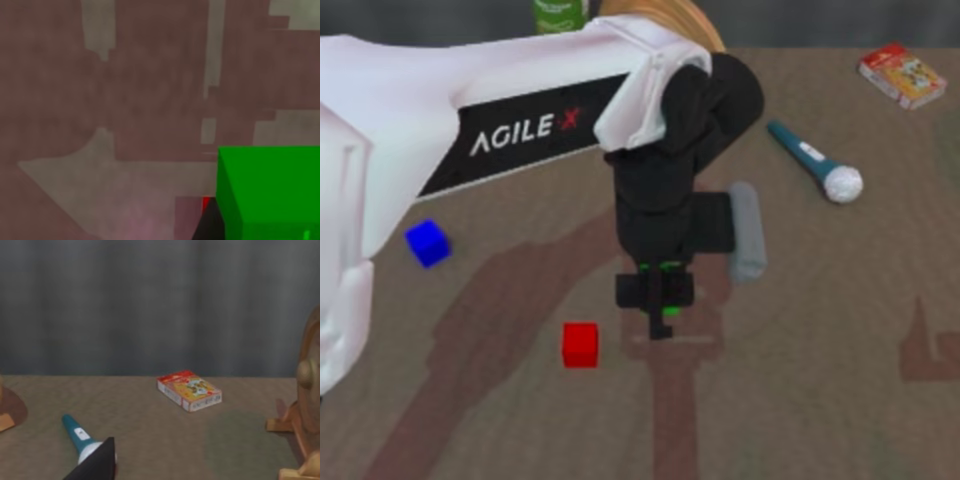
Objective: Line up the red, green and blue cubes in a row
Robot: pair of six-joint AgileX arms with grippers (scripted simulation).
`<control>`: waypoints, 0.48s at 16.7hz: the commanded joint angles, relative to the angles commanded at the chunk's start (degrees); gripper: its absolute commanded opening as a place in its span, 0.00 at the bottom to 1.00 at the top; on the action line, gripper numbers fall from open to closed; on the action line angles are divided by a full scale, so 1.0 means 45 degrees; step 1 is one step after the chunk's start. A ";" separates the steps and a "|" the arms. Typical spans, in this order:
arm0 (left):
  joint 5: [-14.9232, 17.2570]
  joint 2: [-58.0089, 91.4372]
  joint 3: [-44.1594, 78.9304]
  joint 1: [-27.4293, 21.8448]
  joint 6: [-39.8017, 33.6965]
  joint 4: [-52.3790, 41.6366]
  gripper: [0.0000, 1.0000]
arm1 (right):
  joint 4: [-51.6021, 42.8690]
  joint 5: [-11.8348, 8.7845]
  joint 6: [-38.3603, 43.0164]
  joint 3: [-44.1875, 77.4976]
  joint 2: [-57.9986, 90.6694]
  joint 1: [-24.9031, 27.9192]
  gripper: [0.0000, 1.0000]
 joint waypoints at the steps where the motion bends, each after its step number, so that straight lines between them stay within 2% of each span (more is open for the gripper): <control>1: 0.0001 0.0096 -0.0208 0.0011 -0.0027 0.0301 0.00 | 0.0000 0.0000 0.0000 0.0000 0.0000 0.0000 1.00; 8: 0.0003 0.0986 -0.1764 -0.0115 -0.0028 0.2759 0.00 | 0.0000 0.0000 0.0000 0.0000 0.0000 0.0000 1.00</control>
